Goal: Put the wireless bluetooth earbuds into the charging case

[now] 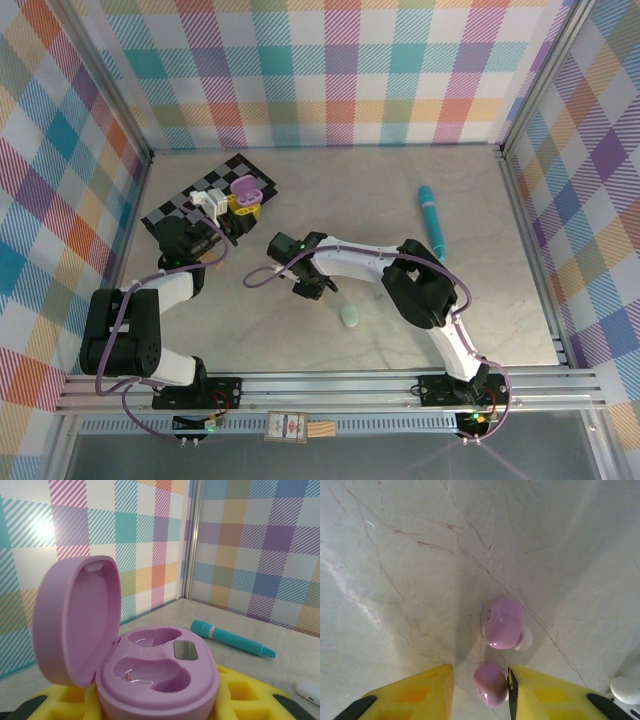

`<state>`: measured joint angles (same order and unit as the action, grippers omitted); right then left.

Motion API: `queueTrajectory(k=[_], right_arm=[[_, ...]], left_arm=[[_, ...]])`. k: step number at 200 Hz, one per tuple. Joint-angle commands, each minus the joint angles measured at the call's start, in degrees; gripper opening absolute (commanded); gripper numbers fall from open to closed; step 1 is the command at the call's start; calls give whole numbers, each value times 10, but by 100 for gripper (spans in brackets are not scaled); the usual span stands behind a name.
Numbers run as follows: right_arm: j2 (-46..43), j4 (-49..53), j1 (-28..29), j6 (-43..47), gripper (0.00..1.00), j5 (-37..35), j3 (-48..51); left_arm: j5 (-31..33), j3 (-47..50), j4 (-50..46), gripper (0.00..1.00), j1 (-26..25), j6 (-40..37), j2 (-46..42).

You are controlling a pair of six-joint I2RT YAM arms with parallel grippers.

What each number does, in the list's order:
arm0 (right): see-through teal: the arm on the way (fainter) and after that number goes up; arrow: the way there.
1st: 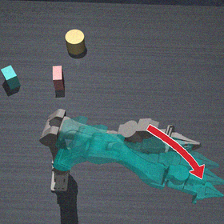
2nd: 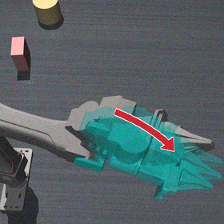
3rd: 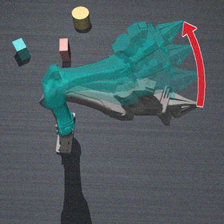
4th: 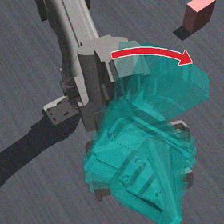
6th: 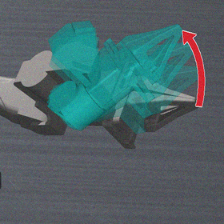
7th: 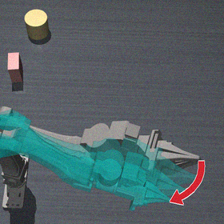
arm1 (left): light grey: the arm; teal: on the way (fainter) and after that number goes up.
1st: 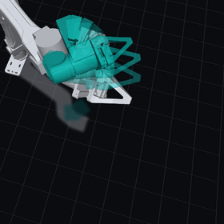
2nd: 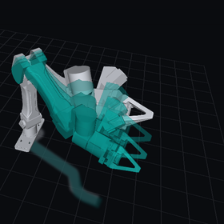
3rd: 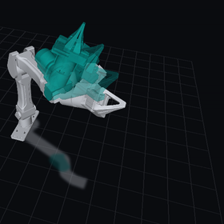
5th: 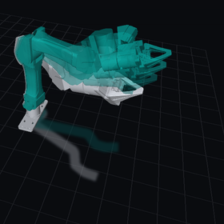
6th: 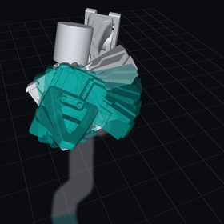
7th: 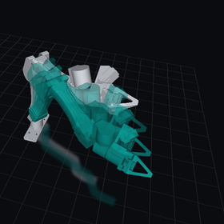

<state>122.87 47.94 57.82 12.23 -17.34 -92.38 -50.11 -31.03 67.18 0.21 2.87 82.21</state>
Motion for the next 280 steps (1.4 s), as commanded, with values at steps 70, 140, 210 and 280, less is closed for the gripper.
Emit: queueTrajectory(k=[70, 140, 210, 280], right_arm=[[15, 32, 4, -21, 25, -15, -21], [3, 56, -14, -99, 26, 6, -19], [-7, 86, -56, -194, 27, 2, -19], [-41, 48, -59, -169, 41, 40, 1]], left_arm=[[-17, -13, -12, 23, 7, -29, -28], [-18, -10, -19, 23, 8, -34, -35], [-19, -10, -26, 23, 7, -38, -39], [-13, -8, -35, 23, 8, -46, -44]])
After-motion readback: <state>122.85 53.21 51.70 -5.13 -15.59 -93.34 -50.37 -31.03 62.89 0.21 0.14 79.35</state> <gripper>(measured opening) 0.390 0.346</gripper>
